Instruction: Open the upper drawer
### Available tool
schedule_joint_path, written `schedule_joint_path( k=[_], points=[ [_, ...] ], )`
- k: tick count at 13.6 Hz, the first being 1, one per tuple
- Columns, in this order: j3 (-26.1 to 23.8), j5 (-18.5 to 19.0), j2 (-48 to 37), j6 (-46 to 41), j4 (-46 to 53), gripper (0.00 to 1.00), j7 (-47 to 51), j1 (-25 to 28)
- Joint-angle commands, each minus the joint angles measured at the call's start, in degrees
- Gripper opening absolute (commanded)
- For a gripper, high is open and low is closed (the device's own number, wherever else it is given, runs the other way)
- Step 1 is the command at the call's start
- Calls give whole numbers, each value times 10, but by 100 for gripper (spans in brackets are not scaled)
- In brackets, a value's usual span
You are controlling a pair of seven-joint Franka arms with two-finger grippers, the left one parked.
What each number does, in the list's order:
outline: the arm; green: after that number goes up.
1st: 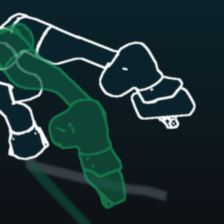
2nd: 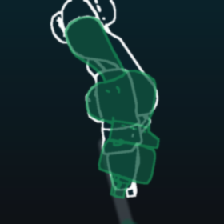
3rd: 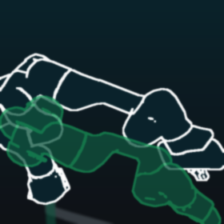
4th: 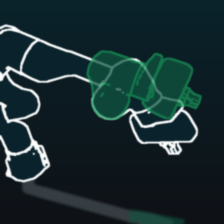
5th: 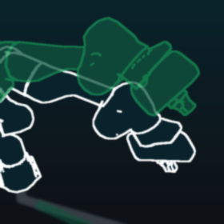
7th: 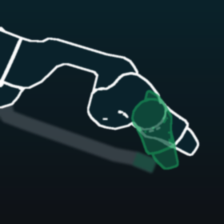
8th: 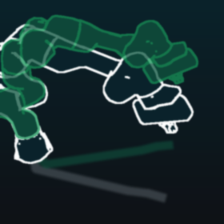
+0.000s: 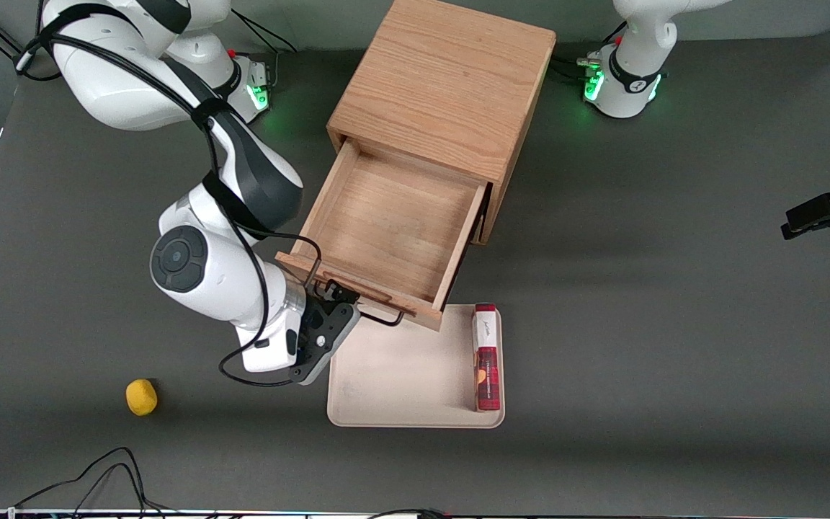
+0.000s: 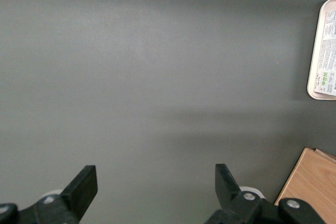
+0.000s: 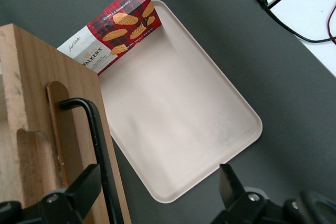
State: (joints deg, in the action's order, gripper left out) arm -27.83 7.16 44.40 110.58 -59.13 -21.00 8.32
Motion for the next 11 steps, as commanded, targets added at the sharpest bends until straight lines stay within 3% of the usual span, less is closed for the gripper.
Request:
schedule_joint_path(
  k=[1, 7, 11],
  points=[
    [3, -20, 6, -36, 37, 100, 3, 6],
    [2, -30, -48, -122, 33, 100, 43, -13],
    [-5, -32, -173, -172, -117, 100, 82, -67]
  ],
)
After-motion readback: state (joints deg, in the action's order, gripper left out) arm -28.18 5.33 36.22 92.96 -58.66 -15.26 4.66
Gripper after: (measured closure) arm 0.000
